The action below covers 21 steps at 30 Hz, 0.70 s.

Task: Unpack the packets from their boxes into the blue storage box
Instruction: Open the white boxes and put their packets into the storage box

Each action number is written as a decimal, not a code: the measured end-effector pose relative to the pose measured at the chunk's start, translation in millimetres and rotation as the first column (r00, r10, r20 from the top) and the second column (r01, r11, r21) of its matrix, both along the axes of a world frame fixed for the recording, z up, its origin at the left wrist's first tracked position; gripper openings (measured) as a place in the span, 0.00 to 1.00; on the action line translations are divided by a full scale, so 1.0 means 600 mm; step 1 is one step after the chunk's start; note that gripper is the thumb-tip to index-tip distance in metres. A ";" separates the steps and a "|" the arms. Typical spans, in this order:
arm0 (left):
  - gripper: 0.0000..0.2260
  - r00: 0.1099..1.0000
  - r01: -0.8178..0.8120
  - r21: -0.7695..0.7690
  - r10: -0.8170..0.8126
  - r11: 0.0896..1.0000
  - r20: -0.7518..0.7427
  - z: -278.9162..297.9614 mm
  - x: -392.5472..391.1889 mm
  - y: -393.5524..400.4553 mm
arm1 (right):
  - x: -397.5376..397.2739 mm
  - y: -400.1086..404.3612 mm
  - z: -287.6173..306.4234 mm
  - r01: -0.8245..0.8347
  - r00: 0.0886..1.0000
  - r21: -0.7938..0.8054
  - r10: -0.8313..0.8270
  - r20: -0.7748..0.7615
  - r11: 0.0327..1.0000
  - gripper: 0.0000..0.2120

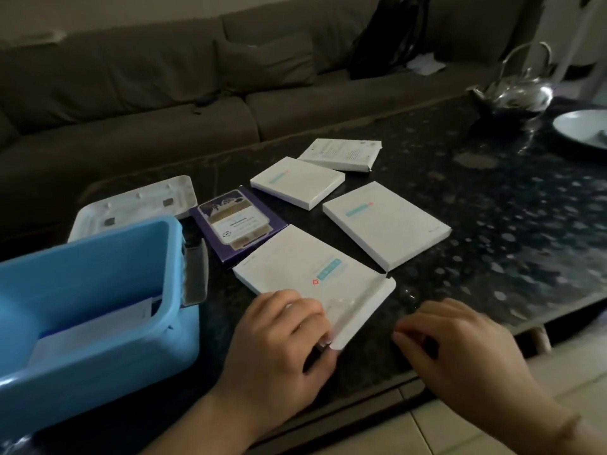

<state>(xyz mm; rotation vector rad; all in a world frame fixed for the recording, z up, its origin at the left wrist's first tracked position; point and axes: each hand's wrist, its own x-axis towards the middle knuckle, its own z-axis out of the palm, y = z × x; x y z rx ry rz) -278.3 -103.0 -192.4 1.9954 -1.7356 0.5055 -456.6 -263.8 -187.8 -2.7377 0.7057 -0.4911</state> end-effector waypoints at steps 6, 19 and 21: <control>0.11 0.993 -0.055 -0.151 0.038 0.987 -0.109 0.010 -0.001 0.003 | 0.037 0.027 -0.023 -0.115 0.981 -0.130 0.133 0.138 0.985 0.16; 0.13 0.989 -0.054 -0.288 0.012 0.956 -0.146 0.034 0.010 0.014 | 0.091 0.047 -0.008 -0.171 0.971 -0.295 0.212 0.111 0.940 0.14; 0.15 0.992 -0.035 -0.272 0.001 0.962 -0.123 0.033 0.006 0.014 | 0.089 0.053 -0.007 -0.171 0.979 -0.206 0.190 0.079 0.964 0.15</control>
